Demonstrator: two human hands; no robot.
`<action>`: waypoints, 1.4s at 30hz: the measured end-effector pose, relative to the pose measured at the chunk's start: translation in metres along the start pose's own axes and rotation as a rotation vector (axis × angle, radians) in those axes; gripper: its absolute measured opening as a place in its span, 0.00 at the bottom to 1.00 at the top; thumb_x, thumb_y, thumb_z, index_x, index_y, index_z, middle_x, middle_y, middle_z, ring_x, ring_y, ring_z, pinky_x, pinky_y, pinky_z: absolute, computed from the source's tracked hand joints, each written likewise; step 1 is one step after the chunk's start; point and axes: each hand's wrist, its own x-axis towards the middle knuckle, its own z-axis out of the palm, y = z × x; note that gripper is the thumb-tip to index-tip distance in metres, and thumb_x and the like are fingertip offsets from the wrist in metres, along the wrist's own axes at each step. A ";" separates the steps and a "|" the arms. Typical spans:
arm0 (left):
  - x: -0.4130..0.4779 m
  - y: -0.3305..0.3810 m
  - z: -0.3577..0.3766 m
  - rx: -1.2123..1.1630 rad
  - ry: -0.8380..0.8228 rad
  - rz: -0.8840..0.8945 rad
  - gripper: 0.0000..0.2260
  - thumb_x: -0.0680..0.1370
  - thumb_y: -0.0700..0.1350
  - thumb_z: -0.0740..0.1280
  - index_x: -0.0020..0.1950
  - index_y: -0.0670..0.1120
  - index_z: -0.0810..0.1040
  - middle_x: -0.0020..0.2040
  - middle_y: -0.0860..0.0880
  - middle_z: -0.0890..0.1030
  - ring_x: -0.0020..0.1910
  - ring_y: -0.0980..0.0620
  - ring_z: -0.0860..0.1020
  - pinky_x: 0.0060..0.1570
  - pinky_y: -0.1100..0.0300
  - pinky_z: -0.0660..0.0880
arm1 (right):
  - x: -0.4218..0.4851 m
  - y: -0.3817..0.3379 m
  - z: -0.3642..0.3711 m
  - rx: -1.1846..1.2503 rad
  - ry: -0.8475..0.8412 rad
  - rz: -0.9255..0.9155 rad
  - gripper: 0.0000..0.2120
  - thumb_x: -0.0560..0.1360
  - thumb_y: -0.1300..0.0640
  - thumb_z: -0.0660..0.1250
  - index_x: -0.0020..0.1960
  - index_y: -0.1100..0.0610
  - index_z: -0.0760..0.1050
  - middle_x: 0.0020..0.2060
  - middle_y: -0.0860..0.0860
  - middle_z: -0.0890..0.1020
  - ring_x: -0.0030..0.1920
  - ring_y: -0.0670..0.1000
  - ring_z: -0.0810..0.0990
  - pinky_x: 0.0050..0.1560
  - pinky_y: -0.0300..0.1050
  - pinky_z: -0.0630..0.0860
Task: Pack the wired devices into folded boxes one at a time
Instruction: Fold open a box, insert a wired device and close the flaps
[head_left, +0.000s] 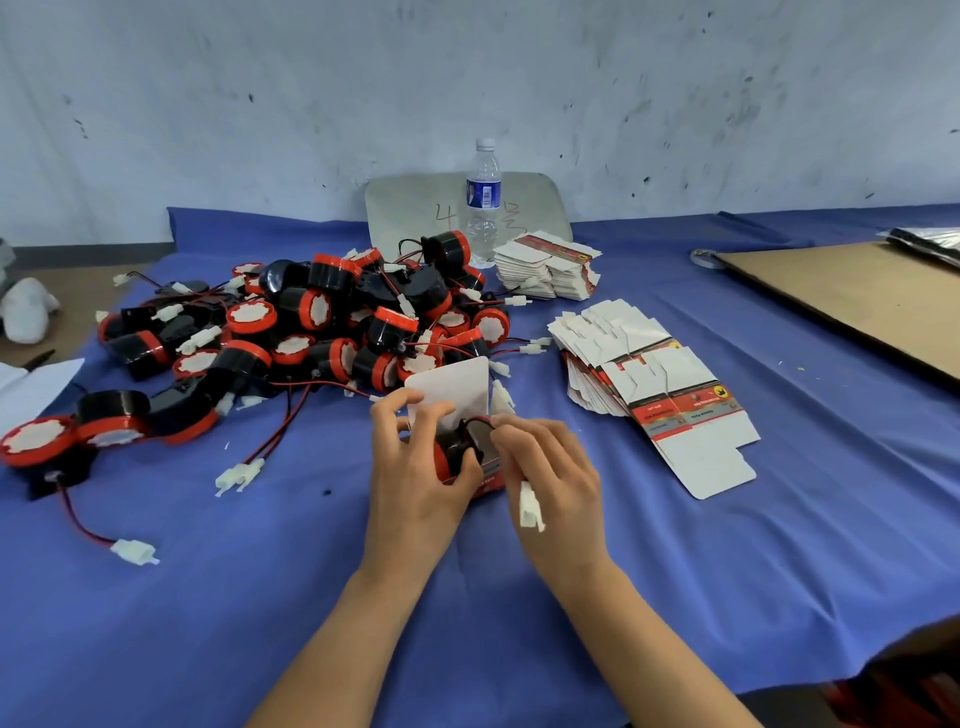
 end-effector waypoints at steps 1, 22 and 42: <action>0.000 0.000 0.000 -0.009 0.002 0.004 0.20 0.71 0.41 0.73 0.61 0.48 0.74 0.65 0.54 0.62 0.56 0.60 0.66 0.50 0.68 0.69 | 0.001 0.002 0.000 -0.084 0.007 0.020 0.12 0.71 0.71 0.70 0.50 0.58 0.79 0.48 0.49 0.84 0.46 0.52 0.77 0.43 0.46 0.75; -0.002 -0.002 -0.003 0.081 -0.175 0.070 0.25 0.72 0.40 0.68 0.67 0.51 0.69 0.62 0.56 0.71 0.60 0.53 0.68 0.53 0.59 0.71 | 0.010 -0.007 -0.009 -0.165 -0.156 0.206 0.11 0.66 0.75 0.72 0.48 0.69 0.81 0.50 0.60 0.80 0.46 0.61 0.79 0.44 0.39 0.73; -0.006 0.008 -0.002 -0.016 -0.221 0.120 0.29 0.73 0.53 0.70 0.71 0.54 0.63 0.62 0.55 0.70 0.58 0.52 0.72 0.54 0.59 0.74 | 0.011 0.005 -0.006 0.255 0.020 0.741 0.07 0.74 0.63 0.71 0.38 0.56 0.81 0.67 0.42 0.70 0.56 0.49 0.71 0.58 0.32 0.64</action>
